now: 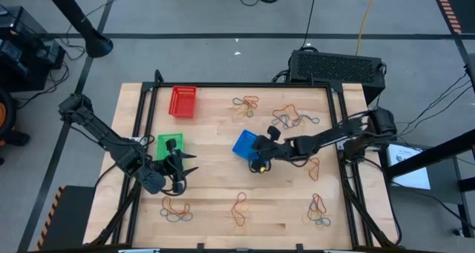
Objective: Sort rubber bands into baskets
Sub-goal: Put the blue rubber band into the blue bin
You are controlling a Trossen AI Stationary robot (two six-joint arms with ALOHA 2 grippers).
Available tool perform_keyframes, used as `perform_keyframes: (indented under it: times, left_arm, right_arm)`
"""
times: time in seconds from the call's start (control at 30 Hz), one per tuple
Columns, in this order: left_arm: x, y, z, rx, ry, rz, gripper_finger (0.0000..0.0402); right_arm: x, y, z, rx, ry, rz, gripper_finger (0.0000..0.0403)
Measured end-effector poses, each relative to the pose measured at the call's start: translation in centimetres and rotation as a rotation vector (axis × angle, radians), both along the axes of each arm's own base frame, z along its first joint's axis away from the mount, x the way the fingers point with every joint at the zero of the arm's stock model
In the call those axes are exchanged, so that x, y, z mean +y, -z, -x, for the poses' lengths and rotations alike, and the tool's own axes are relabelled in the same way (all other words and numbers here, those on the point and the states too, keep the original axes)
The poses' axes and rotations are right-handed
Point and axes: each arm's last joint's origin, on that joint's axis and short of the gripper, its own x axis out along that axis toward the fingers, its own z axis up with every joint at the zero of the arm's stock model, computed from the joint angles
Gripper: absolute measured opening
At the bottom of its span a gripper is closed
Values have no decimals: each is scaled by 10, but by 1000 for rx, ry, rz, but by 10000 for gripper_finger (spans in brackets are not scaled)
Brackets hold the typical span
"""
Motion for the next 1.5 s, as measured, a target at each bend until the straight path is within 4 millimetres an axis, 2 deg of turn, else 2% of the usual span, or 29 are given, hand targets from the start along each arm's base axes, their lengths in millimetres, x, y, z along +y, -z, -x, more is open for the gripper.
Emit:
perform_keyframes:
  times: [0.13, 0.23, 0.5, 0.73, 1.0, 1.5]
  left_arm:
    - [0, 0, 0, 2, 1, -3, 191]
    - [0, 0, 0, 2, 1, -3, 191]
    - [0, 0, 0, 6, 2, -6, 191]
    - [0, 0, 0, 8, 4, -10, 191]
    - [0, 1, 1, 21, 22, 3, 191]
    - [0, 1, 1, 20, 21, 4, 191]
  right_arm:
    - [-4, 10, -16, 35, 4, -12, 0]
    - [-8, 5, -28, 44, 15, -14, 0]
    - [-18, -2, -53, 224, -18, -25, 0]
    - [-15, -4, -74, 241, -117, -68, 0]
    - [-5, -8, -78, 273, -212, -89, 0]
    - [35, -8, -71, 325, -366, -159, 0]
